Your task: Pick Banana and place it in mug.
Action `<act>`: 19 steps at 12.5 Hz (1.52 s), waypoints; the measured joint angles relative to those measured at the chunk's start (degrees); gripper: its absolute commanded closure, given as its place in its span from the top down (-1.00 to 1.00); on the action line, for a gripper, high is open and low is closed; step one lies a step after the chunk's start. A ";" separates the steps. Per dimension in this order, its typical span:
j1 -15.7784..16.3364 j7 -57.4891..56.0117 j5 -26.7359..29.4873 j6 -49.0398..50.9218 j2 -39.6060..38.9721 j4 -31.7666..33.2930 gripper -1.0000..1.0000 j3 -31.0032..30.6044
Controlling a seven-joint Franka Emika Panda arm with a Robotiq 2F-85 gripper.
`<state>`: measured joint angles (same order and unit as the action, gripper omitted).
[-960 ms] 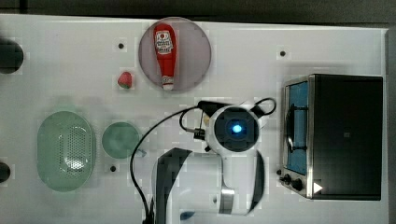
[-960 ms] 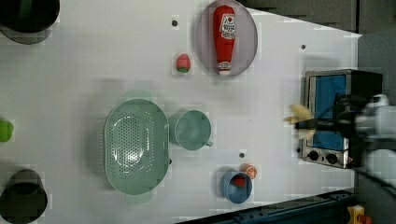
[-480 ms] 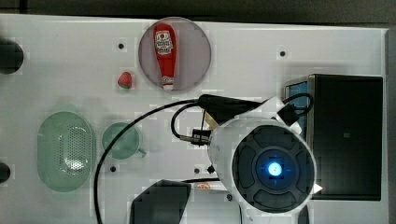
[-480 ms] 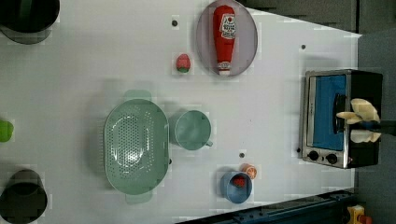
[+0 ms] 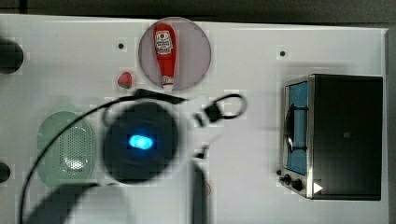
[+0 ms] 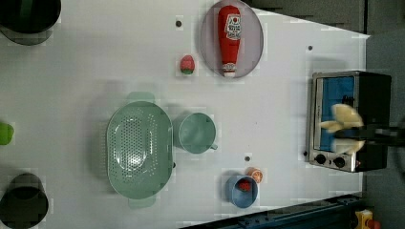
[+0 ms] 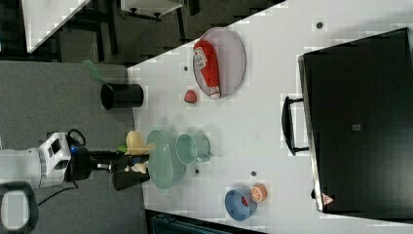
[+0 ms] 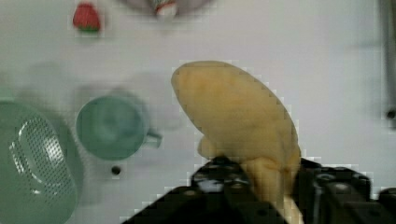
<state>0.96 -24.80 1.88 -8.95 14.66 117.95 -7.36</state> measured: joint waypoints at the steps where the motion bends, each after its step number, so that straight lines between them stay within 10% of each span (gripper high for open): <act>1: 0.07 3.41 0.72 -0.19 -1.72 0.11 -0.38 -3.20; 8: 4.03 23.88 2.30 -19.00 -14.96 4.14 -0.38 -18.21; 15: 3.04 31.92 1.19 -35.59 -21.11 16.11 -0.38 -17.60; 19: 2.09 32.75 2.14 -40.74 -25.41 17.01 0.30 -18.58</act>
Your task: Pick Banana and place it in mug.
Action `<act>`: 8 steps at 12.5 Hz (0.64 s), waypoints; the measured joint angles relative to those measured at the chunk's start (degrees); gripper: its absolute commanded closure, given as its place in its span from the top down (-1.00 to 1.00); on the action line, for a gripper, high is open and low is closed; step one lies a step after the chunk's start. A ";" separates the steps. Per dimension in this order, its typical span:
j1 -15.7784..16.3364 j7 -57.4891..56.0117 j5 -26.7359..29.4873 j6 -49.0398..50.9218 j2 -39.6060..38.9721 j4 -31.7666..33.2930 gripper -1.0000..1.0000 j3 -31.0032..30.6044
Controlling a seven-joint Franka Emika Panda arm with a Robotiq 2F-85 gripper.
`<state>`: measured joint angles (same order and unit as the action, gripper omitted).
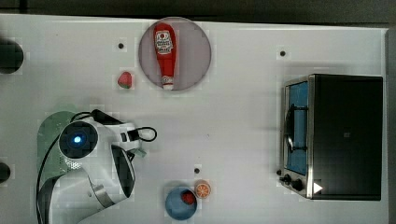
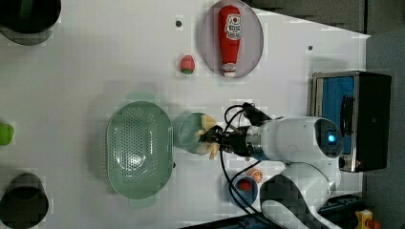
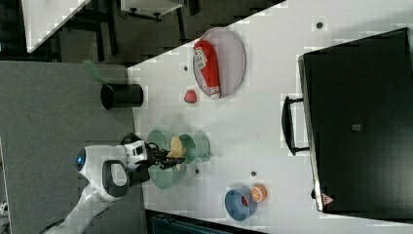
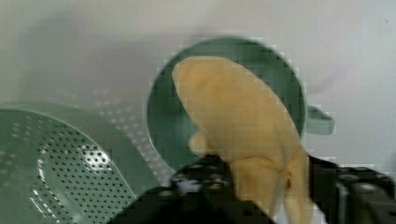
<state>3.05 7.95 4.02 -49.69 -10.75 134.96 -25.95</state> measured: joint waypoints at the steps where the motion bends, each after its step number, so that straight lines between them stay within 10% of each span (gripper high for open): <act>1: -0.17 0.00 -0.11 -1.23 -0.75 0.11 0.52 -0.28; 3: 0.26 0.12 -0.17 -2.60 -0.63 1.23 1.00 0.28; 8: 0.50 0.28 -1.11 -0.17 6.32 1.45 1.00 0.64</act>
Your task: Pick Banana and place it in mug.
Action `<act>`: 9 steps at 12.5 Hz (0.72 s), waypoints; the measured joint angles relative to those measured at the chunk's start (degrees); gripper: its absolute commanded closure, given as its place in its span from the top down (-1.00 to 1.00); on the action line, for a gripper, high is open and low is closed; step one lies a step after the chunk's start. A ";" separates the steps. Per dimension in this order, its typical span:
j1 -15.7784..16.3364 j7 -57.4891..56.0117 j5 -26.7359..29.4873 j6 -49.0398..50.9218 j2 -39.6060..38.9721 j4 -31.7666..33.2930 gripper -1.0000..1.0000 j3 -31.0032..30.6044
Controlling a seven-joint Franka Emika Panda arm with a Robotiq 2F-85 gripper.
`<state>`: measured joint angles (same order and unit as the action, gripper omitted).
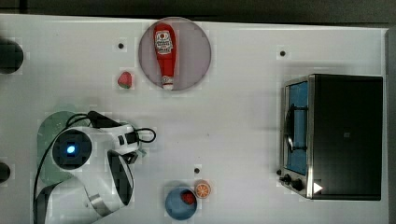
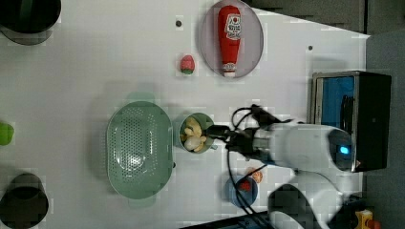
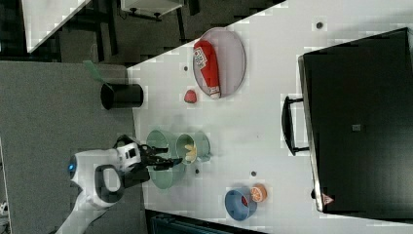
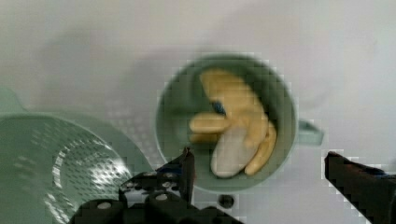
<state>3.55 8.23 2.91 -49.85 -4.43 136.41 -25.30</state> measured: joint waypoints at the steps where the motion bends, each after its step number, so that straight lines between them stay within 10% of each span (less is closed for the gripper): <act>1: -0.02 0.03 0.03 1.96 3.47 -0.67 1.00 0.95; 9: -0.45 -0.04 1.31 35.89 16.03 -24.28 1.00 19.74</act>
